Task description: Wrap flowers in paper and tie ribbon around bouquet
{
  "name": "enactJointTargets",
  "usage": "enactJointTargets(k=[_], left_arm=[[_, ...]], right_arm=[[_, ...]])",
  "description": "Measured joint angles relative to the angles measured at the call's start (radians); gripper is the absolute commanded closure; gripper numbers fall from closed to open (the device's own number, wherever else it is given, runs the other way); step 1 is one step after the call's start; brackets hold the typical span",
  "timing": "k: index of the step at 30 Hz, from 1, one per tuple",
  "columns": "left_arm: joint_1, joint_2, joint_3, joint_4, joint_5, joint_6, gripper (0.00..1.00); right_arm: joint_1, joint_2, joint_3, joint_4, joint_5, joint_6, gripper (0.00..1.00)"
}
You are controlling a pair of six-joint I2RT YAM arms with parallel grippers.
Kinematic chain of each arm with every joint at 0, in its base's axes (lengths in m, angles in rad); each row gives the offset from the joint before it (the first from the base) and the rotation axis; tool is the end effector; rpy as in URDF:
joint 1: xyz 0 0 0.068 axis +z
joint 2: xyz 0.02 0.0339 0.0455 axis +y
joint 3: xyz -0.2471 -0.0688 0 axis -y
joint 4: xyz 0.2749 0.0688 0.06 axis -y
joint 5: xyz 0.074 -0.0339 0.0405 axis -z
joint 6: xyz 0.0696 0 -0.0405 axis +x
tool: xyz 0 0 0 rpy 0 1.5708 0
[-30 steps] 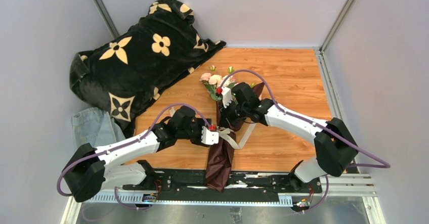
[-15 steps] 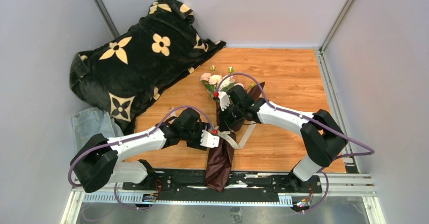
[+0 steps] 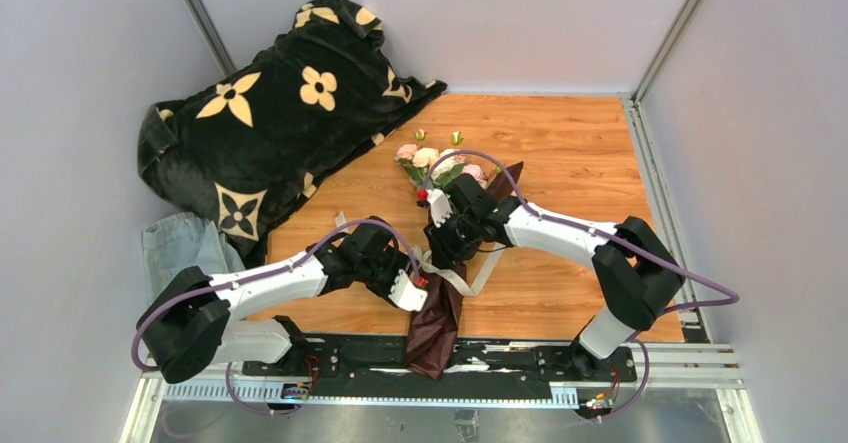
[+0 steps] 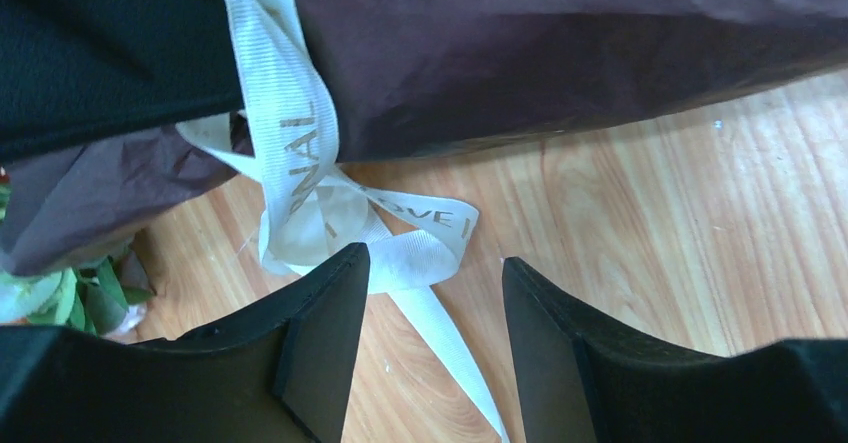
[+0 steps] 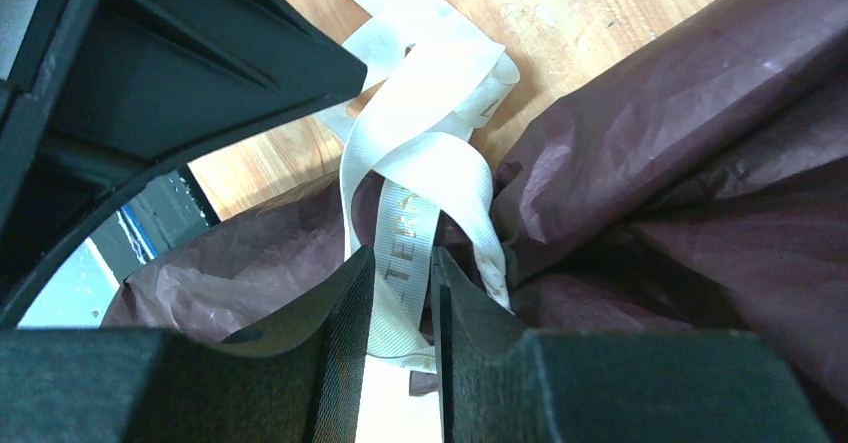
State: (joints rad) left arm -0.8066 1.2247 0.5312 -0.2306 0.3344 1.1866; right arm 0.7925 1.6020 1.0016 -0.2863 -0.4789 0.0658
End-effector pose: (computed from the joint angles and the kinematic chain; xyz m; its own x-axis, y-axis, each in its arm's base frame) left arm 0.1704 -0.2108 0.1048 0.5521 0.6896 -0.4687 0.8189 -0.3427 0.4605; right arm 0.2399 0.2890 0.1495 -0.5979 -0.5234 -0.6071 -0.7989 0.4511 0.3979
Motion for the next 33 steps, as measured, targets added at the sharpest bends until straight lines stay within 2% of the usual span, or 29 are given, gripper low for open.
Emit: enactJointTargets(k=[9, 13, 15, 20, 22, 24, 33], left_arm=[[-0.016, 0.014, -0.003, -0.028, 0.037, 0.127, 0.34], [-0.019, 0.032, -0.021, 0.013, 0.039, 0.161, 0.38], [-0.029, 0.036, -0.031, 0.039, 0.039, 0.177, 0.42], [-0.039, 0.043, -0.056, 0.073, 0.035, 0.222, 0.73], [-0.04, 0.045, -0.065, 0.079, 0.031, 0.235, 0.83], [-0.04, 0.047, -0.073, 0.08, 0.022, 0.243, 0.99], [-0.041, 0.04, -0.085, 0.089, -0.029, 0.245, 1.0]], right_arm=[[0.031, 0.035, 0.024, -0.017, 0.039, -0.004, 0.69], [0.042, 0.054, 0.038, -0.024, 0.059, -0.01, 0.87], [0.043, 0.06, 0.038, -0.024, 0.062, -0.013, 0.99], [0.043, 0.061, 0.038, -0.027, 0.063, -0.015, 1.0], [0.043, 0.055, 0.038, -0.029, 0.064, -0.015, 1.0], [0.043, 0.039, 0.038, -0.033, 0.065, -0.015, 1.0], [0.013, -0.111, 0.029, -0.035, 0.087, -0.009, 1.0]])
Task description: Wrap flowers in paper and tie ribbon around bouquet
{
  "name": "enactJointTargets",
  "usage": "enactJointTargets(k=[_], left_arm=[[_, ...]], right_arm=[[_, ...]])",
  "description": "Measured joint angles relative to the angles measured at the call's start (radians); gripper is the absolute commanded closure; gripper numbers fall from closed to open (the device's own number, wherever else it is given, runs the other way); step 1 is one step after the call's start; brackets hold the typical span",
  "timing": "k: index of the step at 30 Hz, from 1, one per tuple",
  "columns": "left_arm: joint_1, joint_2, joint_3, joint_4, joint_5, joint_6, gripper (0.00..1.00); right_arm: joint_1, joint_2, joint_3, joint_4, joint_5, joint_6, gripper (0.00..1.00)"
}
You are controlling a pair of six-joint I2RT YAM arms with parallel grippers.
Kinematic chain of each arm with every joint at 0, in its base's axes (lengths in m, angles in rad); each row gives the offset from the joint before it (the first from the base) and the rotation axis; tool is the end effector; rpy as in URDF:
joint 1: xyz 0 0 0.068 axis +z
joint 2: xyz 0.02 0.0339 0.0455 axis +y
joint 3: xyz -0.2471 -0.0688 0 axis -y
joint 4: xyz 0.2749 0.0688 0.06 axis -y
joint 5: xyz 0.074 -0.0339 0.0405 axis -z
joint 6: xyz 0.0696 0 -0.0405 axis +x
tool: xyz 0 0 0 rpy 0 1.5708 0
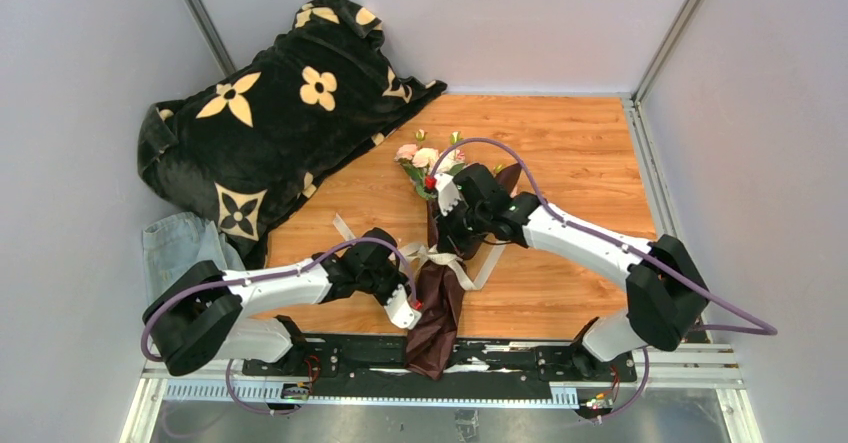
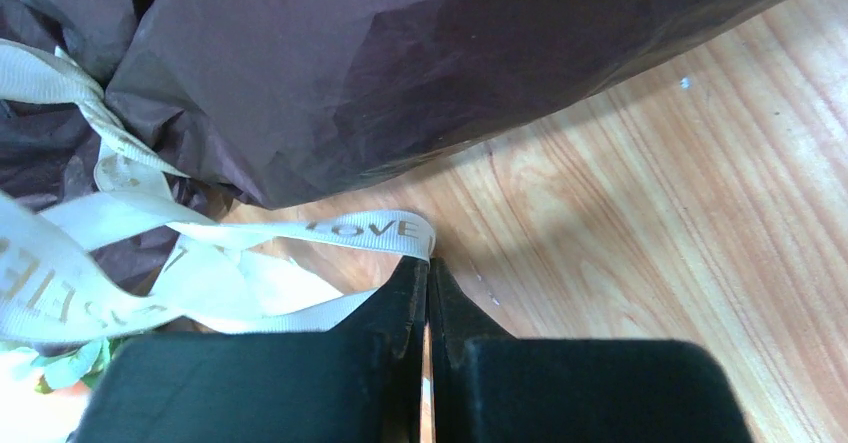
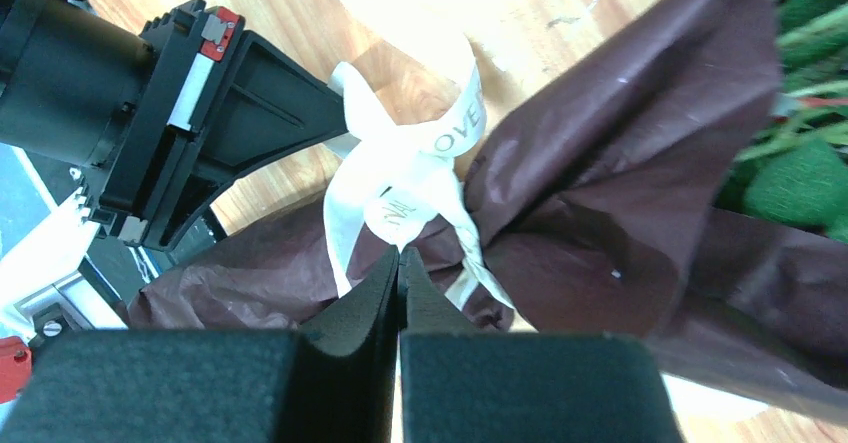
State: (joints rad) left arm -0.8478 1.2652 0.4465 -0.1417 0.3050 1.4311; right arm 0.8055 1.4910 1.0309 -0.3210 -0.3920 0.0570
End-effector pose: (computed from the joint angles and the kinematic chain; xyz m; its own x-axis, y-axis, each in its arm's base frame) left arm 0.1549 -0.2071 0.0744 0.7455 0.5827 -0.3235 0.6523 -0.5385 0.5333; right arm 0.2382 0.2863 0.1941 -0.5356 -0.4816 -0.6937 -0.8252 0.4728 0.3090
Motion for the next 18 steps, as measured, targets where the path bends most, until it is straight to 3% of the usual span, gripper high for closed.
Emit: enactJointTargets(k=[9, 18], left_arm=[[0.0, -0.025, 0.003, 0.006, -0.04, -0.039, 1.0], [0.0, -0.05, 0.035, -0.101, -0.036, -0.04, 1.0]], right_arm=[[-0.056, -0.052, -0.045, 0.014, 0.026, 0.008, 1.0], [-0.148, -0.119, -0.129, 0.043, 0.043, 0.054, 1.0]])
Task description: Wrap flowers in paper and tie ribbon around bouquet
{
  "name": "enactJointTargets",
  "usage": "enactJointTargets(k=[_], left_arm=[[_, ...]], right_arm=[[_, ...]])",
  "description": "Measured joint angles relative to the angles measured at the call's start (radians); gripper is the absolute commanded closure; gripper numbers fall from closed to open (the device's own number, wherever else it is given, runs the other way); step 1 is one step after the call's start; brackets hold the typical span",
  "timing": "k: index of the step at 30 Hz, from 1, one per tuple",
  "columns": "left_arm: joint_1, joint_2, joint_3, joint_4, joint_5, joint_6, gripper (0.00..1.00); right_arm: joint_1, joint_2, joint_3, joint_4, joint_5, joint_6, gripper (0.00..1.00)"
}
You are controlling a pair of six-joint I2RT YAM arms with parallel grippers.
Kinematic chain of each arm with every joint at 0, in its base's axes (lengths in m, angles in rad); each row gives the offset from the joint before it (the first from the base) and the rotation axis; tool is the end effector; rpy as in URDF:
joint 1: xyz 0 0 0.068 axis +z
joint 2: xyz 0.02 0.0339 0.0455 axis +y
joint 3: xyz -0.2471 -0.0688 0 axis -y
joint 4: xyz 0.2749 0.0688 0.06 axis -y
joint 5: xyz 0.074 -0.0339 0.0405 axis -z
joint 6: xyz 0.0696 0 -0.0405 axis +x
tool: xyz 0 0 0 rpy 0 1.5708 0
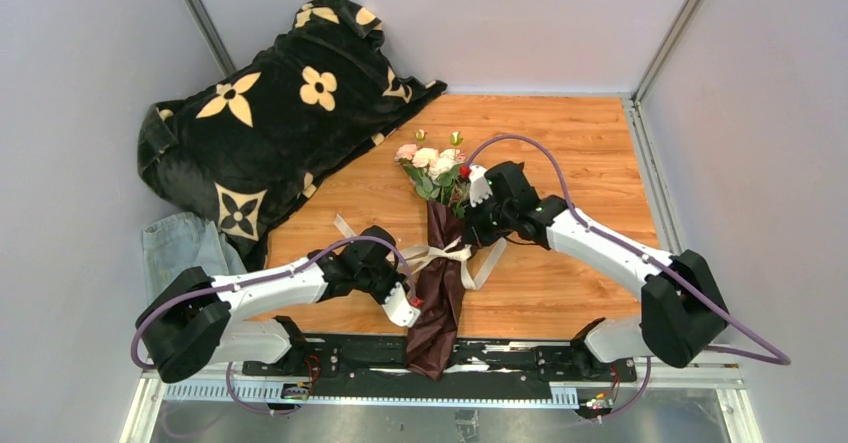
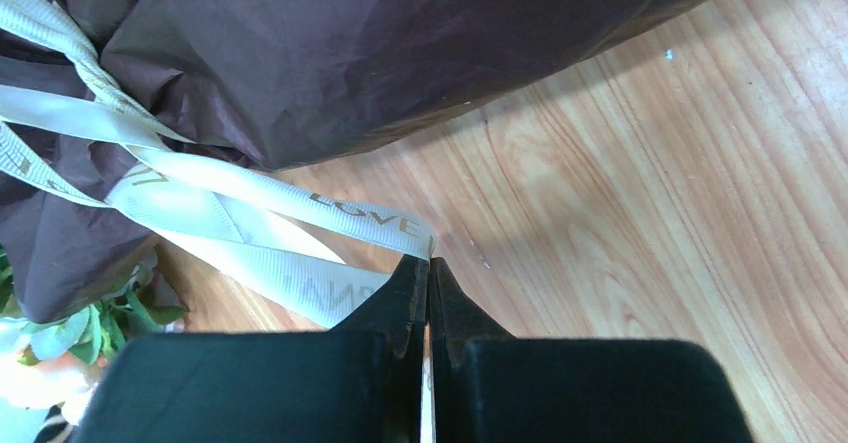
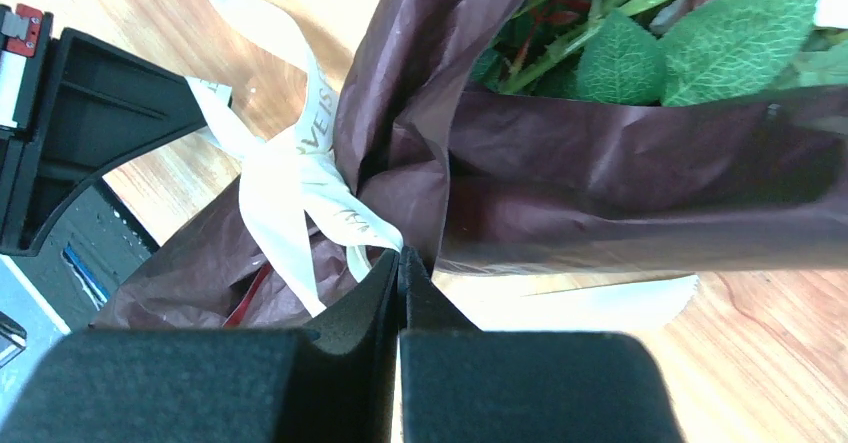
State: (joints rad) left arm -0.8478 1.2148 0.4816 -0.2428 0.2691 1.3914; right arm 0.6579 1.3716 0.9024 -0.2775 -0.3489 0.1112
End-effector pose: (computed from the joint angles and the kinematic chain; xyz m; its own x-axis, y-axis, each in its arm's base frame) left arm 0.1564 -0.2052 0.0888 0.7104 0.6285 -0.3167 0.6858 -0.5172 0.5121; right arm 0.2590 0.2302 0.1902 -0.6199 -0.3473 -0.7036 -0.7087 0.6326 0.3122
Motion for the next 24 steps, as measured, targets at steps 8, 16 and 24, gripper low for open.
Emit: enactJointTargets(k=[8, 16, 24], left_arm=[[0.021, -0.001, 0.025, -0.065, 0.031, 0.004, 1.0], [0.027, -0.025, 0.074, -0.143, 0.066, 0.023, 1.0], [0.124, 0.005, 0.074, -0.14, 0.069, 0.026, 1.0]], right_arm=[[-0.031, -0.035, -0.04, 0.019, -0.003, 0.027, 1.0], [-0.159, -0.103, -0.098, 0.041, 0.002, 0.062, 1.0], [-0.247, -0.16, -0.259, 0.054, -0.031, 0.152, 1.0]])
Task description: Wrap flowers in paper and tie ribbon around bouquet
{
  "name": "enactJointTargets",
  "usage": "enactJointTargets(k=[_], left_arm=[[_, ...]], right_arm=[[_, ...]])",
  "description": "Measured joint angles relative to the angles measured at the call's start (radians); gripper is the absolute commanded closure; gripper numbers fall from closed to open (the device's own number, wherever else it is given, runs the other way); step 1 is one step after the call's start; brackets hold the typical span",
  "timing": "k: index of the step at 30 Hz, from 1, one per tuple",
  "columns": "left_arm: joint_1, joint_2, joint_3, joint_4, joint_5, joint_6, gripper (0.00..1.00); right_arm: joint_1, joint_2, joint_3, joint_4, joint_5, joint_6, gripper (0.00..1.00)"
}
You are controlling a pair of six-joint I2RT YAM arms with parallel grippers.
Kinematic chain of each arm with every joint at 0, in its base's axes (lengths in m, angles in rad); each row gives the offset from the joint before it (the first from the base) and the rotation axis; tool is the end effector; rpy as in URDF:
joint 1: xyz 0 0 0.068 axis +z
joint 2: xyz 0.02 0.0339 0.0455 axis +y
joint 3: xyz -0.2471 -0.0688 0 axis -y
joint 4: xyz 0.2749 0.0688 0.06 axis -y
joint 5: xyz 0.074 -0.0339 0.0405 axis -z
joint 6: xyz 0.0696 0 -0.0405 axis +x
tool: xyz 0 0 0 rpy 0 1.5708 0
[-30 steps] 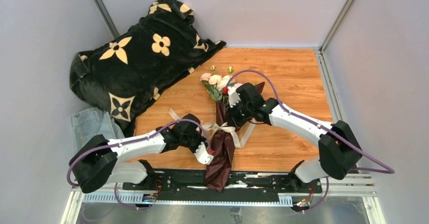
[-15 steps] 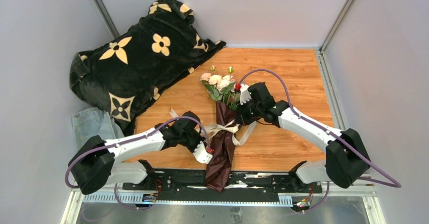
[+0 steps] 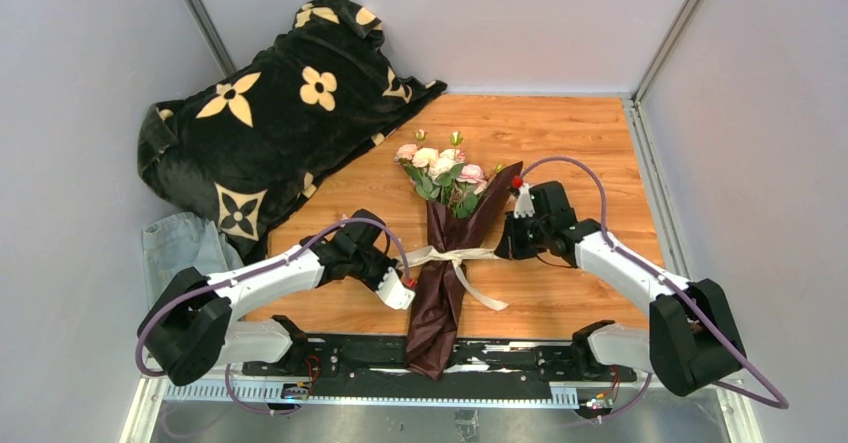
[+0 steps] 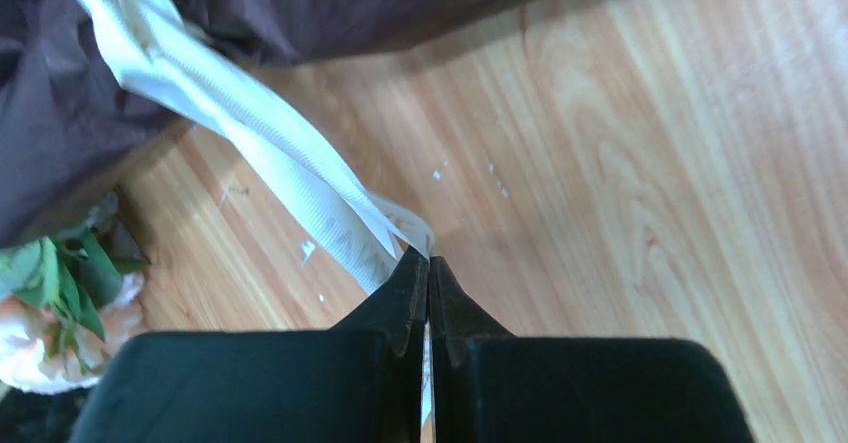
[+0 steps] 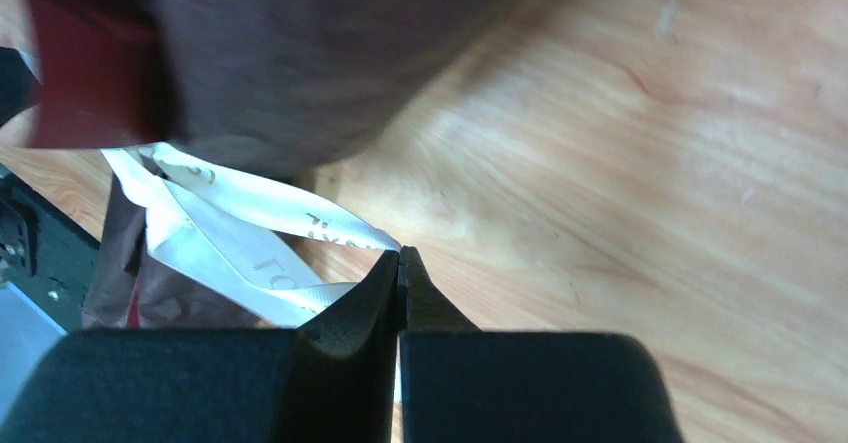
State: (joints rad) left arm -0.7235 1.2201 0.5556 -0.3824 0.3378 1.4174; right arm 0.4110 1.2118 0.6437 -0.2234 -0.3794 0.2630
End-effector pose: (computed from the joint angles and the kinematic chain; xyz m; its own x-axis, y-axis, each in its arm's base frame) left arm 0.1784 -0.1883 0.1023 0.6409 0.6780 -0.3600 0.7558 -0.4752 0.4505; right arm 0.2598 0.1413 0.1489 -0.7883 -0.0801 -0.6101 -0.4192 0.7957 0.4371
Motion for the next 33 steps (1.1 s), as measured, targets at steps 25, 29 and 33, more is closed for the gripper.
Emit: enactJointTargets(k=[25, 29, 33], left_arm=[[0.187, 0.046, -0.046, 0.06, 0.02, 0.215, 1.0], [0.202, 0.046, -0.047, 0.058, 0.021, 0.236, 1.0], [0.206, 0.029, -0.045, 0.017, 0.058, 0.262, 0.67]], right_arm=[[-0.452, 0.129, -0.206, 0.161, -0.278, 0.131, 1.0], [-0.504, 0.131, -0.206, 0.156, -0.293, 0.106, 1.0], [-0.523, 0.145, -0.206, 0.166, -0.318, 0.092, 0.97]])
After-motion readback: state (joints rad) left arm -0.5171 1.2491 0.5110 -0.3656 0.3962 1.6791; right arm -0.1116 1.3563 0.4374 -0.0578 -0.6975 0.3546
